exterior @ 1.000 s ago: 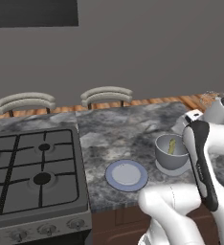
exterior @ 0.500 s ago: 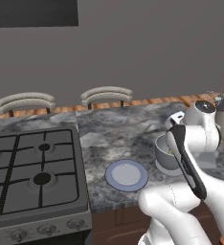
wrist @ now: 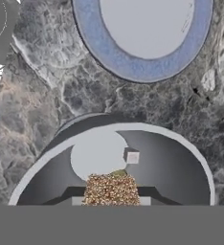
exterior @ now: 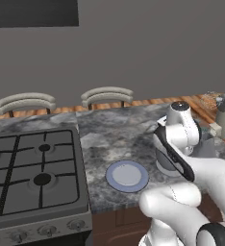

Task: Add butter and sugar cubes to the stand mixer bowl and then turn on the stand mixer to begin making frosting.

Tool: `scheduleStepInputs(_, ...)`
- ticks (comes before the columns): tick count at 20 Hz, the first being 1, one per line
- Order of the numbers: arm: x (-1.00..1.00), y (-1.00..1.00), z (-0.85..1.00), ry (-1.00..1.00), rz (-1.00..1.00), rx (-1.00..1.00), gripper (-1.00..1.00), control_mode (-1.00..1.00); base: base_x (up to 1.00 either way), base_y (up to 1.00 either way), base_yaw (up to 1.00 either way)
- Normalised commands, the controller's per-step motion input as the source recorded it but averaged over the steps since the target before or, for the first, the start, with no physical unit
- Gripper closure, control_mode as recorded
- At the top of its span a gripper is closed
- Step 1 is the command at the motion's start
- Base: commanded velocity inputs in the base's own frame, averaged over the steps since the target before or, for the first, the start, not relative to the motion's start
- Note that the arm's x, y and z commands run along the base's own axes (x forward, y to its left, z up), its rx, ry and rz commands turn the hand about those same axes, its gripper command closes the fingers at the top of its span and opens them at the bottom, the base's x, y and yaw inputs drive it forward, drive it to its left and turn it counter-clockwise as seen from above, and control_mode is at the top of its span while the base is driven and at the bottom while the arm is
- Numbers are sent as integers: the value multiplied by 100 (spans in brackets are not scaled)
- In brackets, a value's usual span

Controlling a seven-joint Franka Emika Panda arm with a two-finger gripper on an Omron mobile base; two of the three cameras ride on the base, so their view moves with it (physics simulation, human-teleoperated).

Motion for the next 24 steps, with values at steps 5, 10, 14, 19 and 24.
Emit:
scheduleStepInputs(5, 50, -3, -37, 10, 0, -3, 100, -100, 0, 0, 0)
scheduleStepInputs(10, 44, -4, -42, 6, 2, 1, 100, -100, 0, 0, 0)
scheduleStepInputs(14, 40, -4, -49, 6, 3, 0, 100, -100, 0, 0, 0)
scheduleStepInputs(19, 27, -3, -50, 5, 3, 0, -100, -100, 0, 0, 0)
scheduleStepInputs(24, -23, -9, -8, -2, 1, 2, -100, -100, 0, 0, 0)
